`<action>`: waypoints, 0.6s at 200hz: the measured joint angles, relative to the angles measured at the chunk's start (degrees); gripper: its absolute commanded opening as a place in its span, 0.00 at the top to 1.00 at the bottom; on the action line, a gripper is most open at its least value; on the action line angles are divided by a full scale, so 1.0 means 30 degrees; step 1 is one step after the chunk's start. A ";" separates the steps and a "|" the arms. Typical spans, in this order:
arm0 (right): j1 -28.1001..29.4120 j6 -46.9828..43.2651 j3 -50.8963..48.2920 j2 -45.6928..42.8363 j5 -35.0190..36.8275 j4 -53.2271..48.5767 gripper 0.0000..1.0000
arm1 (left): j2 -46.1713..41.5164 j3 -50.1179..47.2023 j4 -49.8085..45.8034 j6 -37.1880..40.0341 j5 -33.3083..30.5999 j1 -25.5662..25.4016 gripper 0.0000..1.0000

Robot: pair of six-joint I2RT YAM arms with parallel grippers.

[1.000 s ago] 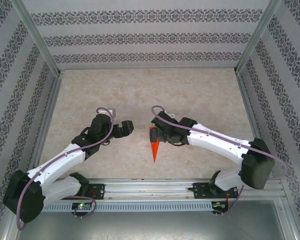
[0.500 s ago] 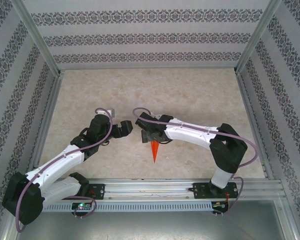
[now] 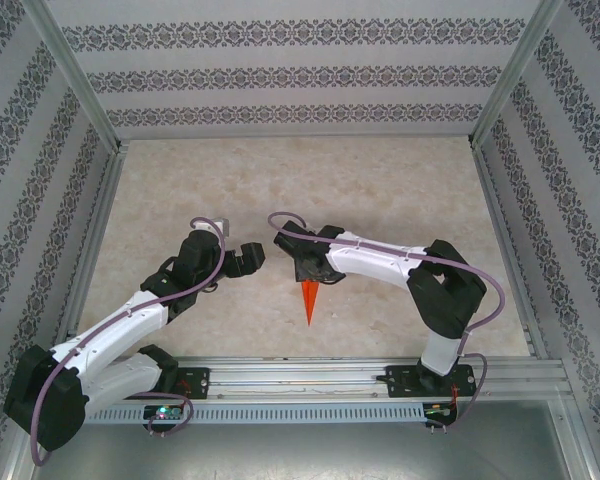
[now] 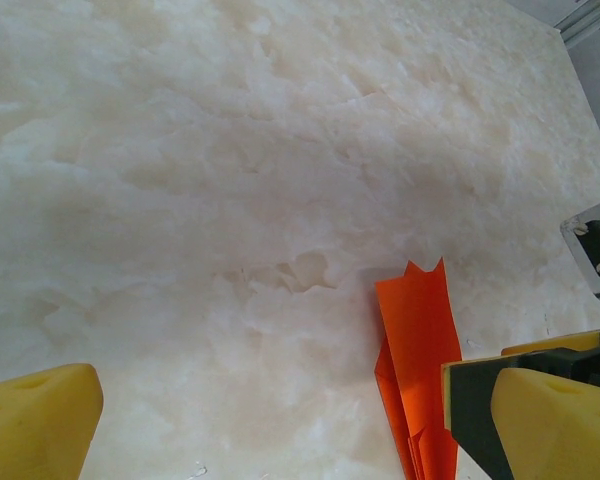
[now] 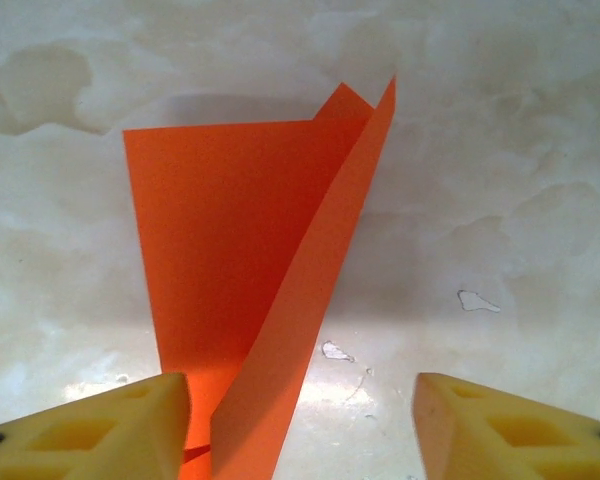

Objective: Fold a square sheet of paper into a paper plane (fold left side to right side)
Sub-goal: Turn over the paper plane at the center of the table.

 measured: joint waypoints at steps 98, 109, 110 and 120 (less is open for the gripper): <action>-0.0240 0.0189 -0.0335 0.0379 -0.0423 0.0248 0.96 | -0.0029 0.0000 -0.0182 0.0007 -0.0007 0.0000 0.00; -0.0240 0.0080 -0.0539 0.0328 -0.0495 0.0277 1.00 | -0.0109 0.0000 -0.0284 0.0015 -0.0044 0.0000 0.00; -0.0240 0.0117 -0.0554 0.0321 -0.0495 0.0277 1.00 | -0.0124 0.0000 -0.0299 0.0015 -0.0058 0.0000 0.00; -0.0248 0.0102 -0.0801 0.0138 -0.0568 0.0335 1.00 | -0.0248 0.0000 -0.0401 0.0015 -0.0146 0.0000 0.00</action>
